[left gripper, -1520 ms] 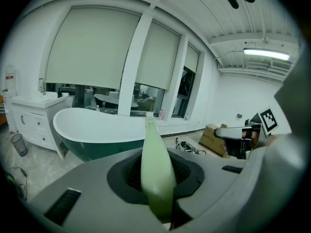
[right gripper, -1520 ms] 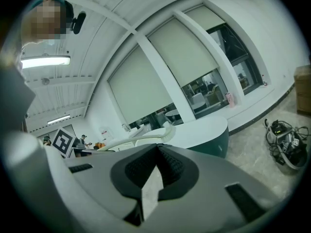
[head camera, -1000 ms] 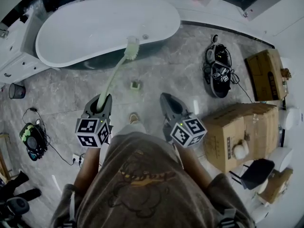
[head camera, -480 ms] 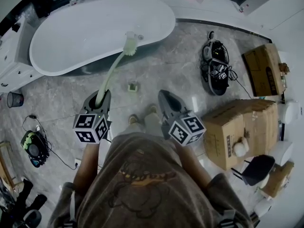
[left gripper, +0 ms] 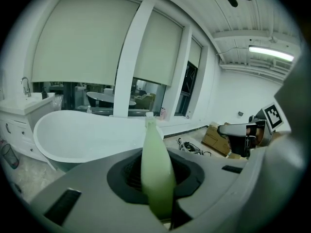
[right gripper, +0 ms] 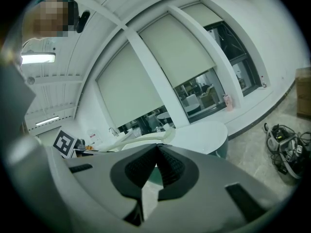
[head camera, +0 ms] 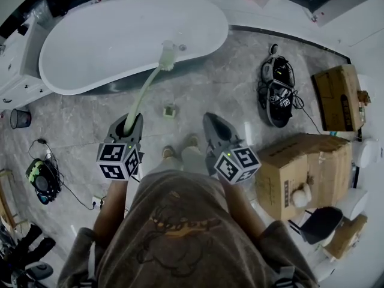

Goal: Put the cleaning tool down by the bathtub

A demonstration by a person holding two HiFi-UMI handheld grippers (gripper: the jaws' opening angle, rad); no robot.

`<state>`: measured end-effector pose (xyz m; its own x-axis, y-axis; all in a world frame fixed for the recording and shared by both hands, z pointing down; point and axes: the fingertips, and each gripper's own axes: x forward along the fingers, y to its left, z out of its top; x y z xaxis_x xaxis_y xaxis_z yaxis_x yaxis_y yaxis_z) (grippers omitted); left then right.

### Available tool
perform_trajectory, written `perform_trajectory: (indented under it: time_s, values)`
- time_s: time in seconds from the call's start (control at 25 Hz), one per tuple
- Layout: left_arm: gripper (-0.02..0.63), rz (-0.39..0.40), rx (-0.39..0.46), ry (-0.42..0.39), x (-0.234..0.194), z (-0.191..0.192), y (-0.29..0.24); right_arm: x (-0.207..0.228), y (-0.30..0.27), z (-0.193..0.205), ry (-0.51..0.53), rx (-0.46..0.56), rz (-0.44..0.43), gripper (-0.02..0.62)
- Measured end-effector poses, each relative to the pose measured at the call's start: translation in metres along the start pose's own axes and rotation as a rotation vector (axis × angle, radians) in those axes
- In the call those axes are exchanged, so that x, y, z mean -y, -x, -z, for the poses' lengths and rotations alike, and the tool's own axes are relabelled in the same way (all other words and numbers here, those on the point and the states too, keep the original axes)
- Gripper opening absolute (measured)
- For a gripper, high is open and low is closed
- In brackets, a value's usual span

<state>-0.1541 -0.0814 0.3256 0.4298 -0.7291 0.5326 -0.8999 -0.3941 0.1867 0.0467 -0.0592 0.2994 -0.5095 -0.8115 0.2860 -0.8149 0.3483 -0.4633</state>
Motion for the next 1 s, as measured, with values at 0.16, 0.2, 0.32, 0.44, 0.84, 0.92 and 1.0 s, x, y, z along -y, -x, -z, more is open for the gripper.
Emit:
perform_trajectory:
  time_s: [0.16,0.2,0.32,0.44,0.84,0.92,1.0]
  values:
    - [0.067,-0.010,-0.017,0.015,-0.003,0.009,-0.009,0.013,-0.011,0.005,-0.001,-0.014,-0.001,-0.002]
    - [0.067,-0.012,-0.022,0.017,-0.004,0.012,-0.012,0.016,-0.014,0.007,0.001,-0.016,-0.002,-0.002]
    - [0.067,-0.020,-0.036,0.031,-0.009,0.023,-0.021,0.026,-0.024,0.013,0.005,-0.025,-0.002,-0.002]
    - [0.067,-0.023,-0.048,0.043,-0.016,0.034,-0.030,0.032,-0.037,0.022,0.012,-0.044,0.000,-0.002]
    - [0.067,-0.039,-0.106,0.078,-0.031,0.089,-0.064,0.055,-0.051,0.067,0.043,-0.134,-0.012,-0.002]
    - [0.067,-0.037,-0.111,0.085,-0.031,0.099,-0.072,0.065,-0.055,0.076,0.046,-0.137,-0.007,-0.002]
    - [0.067,-0.035,-0.117,0.089,-0.032,0.109,-0.078,0.071,-0.060,0.085,0.049,-0.144,-0.001,-0.002]
